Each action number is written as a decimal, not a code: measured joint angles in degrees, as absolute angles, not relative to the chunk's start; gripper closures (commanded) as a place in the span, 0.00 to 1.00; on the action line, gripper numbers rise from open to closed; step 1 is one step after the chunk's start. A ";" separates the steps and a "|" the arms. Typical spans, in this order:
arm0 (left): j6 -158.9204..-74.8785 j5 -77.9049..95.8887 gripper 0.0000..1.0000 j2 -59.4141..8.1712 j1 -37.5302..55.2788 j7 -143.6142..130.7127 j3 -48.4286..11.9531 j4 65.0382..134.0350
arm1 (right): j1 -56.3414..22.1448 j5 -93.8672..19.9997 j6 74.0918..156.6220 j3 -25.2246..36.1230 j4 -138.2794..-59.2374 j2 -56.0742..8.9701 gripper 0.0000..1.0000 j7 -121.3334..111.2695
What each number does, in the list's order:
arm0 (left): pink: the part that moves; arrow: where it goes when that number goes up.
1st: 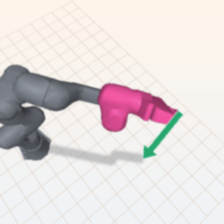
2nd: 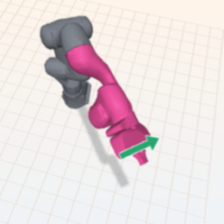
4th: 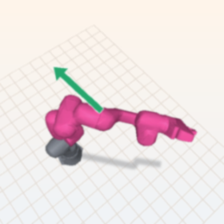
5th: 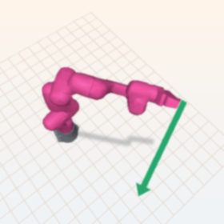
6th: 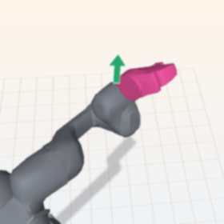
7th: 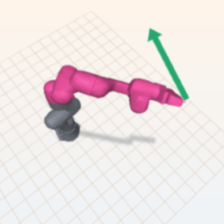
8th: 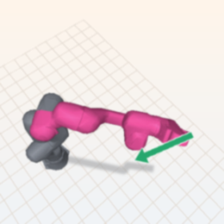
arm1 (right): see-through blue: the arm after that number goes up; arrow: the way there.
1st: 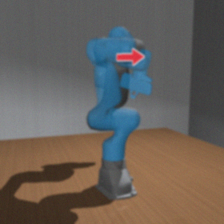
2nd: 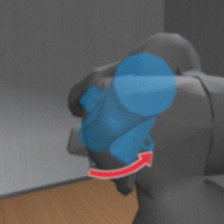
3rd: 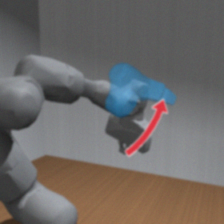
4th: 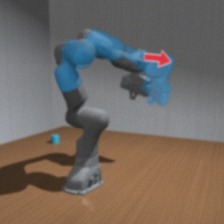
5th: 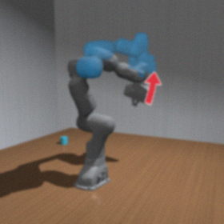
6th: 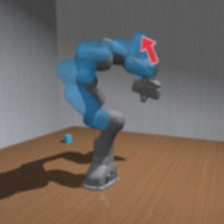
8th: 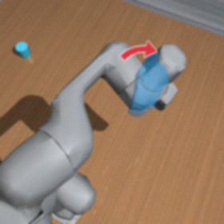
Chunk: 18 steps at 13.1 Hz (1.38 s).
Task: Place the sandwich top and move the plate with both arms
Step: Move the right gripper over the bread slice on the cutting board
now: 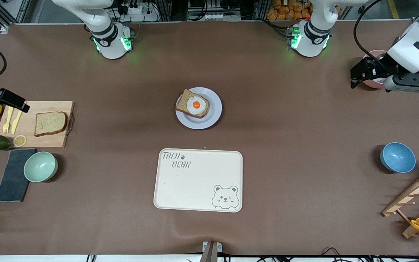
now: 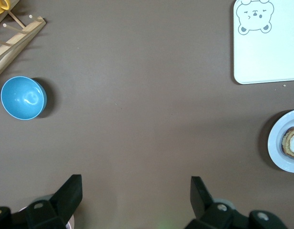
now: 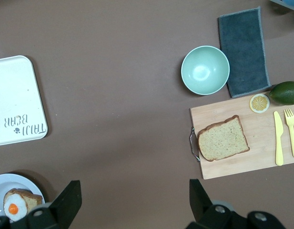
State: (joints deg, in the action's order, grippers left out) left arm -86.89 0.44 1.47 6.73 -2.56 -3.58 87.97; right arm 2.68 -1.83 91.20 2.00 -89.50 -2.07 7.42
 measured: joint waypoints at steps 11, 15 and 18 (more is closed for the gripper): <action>-86.98 0.44 0.00 1.50 6.73 -2.25 -3.63 88.14 | 3.82 -2.31 91.25 6.51 -91.01 -3.51 0.00 2.28; -90.26 0.44 0.00 2.24 6.75 -1.83 -3.76 92.59 | 3.10 -5.63 93.99 14.37 -93.65 -4.83 0.00 -8.68; -92.17 1.77 0.00 3.74 6.75 -1.78 -3.78 96.40 | 2.91 -5.93 98.29 18.05 -97.71 -5.62 0.00 -14.81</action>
State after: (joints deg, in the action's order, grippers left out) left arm -92.17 1.77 3.74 6.75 -1.78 -3.78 96.40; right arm 2.91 -5.93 98.29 18.05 -97.71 -5.62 -14.81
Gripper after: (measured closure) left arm 0.000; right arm 0.000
